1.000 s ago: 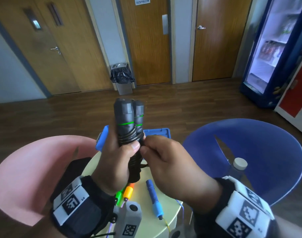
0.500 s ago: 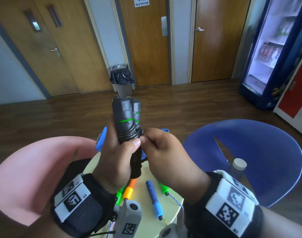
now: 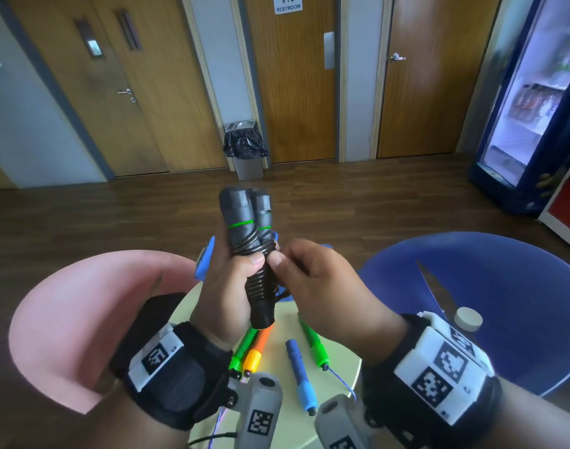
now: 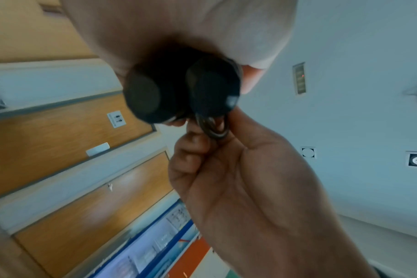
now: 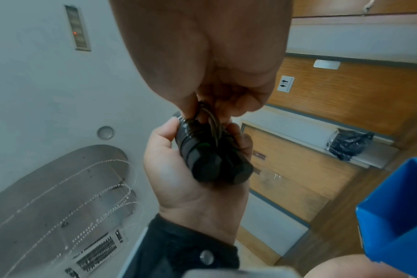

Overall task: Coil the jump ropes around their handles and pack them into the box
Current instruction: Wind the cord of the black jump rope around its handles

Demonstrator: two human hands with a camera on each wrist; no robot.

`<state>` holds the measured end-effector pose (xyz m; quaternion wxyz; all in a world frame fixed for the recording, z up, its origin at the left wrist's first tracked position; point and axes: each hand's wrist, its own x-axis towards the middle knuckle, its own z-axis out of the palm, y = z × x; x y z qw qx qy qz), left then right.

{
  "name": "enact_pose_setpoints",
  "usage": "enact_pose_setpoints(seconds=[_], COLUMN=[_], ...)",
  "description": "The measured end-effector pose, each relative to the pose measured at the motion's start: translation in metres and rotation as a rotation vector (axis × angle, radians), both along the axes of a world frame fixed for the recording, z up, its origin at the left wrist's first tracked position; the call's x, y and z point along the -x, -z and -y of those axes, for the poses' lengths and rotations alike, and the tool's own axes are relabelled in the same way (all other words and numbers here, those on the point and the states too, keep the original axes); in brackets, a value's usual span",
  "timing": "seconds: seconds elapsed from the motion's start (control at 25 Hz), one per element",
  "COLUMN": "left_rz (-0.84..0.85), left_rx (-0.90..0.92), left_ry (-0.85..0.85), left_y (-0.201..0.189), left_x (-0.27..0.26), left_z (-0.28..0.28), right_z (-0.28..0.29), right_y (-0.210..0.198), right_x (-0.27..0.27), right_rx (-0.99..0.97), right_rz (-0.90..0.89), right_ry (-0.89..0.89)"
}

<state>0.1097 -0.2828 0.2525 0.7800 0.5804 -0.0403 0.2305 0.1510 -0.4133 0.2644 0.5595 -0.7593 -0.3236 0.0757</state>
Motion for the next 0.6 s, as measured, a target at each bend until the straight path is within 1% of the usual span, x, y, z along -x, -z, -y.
enact_pose_setpoints(seconds=[0.04,0.16,0.2,0.24,0.28,0.36,0.4,0.48,0.6], left_rz=[-0.003,-0.007,0.002,0.015,0.026,0.042,0.048,0.055,0.078], left_rx=[0.005,-0.038,-0.053,-0.063,-0.070,-0.073,-0.081,-0.099,-0.114], left_ry=[0.006,-0.032,-0.046,-0.055,-0.063,-0.090,-0.111,-0.141,-0.151], left_y=[0.001,0.001,0.001,0.000,-0.001,-0.002,-0.002,-0.002,-0.003], left_x=[0.000,0.001,0.002,0.003,0.004,0.005,0.004,0.003,0.003], left_z=[-0.001,-0.004,-0.002,0.000,0.001,0.004,0.005,0.009,0.016], right_z=[0.002,0.004,0.005,0.005,0.005,0.001,-0.002,-0.007,-0.007], right_y=[0.003,0.007,0.006,0.005,0.004,0.004,0.005,0.008,0.008], right_x=[-0.001,-0.004,-0.004,-0.005,-0.005,-0.003,-0.001,0.005,0.012], right_rx=[-0.024,-0.208,-0.231,-0.212,-0.167,-0.088,-0.079,-0.132,-0.240], right_rz=[-0.095,-0.550,-0.618,-0.603,-0.538,-0.385,-0.336,-0.278,-0.199], right_ry=[-0.033,-0.175,-0.205,-0.213,-0.200,-0.132,-0.089,-0.015,0.042])
